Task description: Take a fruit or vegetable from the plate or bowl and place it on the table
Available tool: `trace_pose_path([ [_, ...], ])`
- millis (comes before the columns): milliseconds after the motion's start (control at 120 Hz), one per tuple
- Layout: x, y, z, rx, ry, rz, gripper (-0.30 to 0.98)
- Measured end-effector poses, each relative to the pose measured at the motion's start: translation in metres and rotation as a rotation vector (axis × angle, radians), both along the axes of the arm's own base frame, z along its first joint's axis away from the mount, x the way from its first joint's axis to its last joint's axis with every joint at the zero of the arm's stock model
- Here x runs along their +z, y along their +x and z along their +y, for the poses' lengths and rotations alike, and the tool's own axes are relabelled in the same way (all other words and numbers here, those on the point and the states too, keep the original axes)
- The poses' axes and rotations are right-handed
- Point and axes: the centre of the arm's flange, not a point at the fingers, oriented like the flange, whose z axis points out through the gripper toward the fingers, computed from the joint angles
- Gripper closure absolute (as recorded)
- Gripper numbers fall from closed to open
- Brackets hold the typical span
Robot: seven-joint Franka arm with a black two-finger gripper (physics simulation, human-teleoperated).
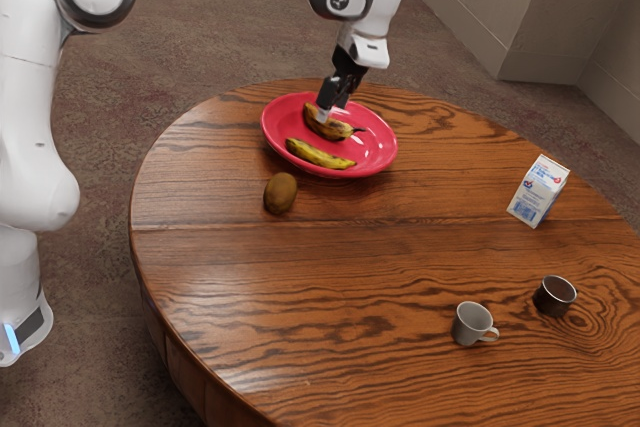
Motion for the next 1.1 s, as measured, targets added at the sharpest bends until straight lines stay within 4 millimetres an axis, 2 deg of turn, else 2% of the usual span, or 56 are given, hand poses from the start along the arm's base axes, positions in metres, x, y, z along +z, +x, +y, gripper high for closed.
trace_pose_path([
  [158, -0.001, 0.0, 0.003, 0.009, 0.005, -0.001, 0.0],
  [275, -0.021, 0.01, 0.034, 0.062, -0.002, -0.016, 0.0],
  [392, -0.026, 0.014, 0.045, 0.083, 0.002, -0.029, 0.0],
  [725, -0.032, 0.011, 0.046, 0.055, -0.016, -0.006, 0.0],
  [892, -0.058, 0.015, 0.054, 0.021, -0.056, 0.017, 0.0],
  [1100, -0.069, 0.018, 0.052, -0.021, -0.076, 0.024, 0.0],
])
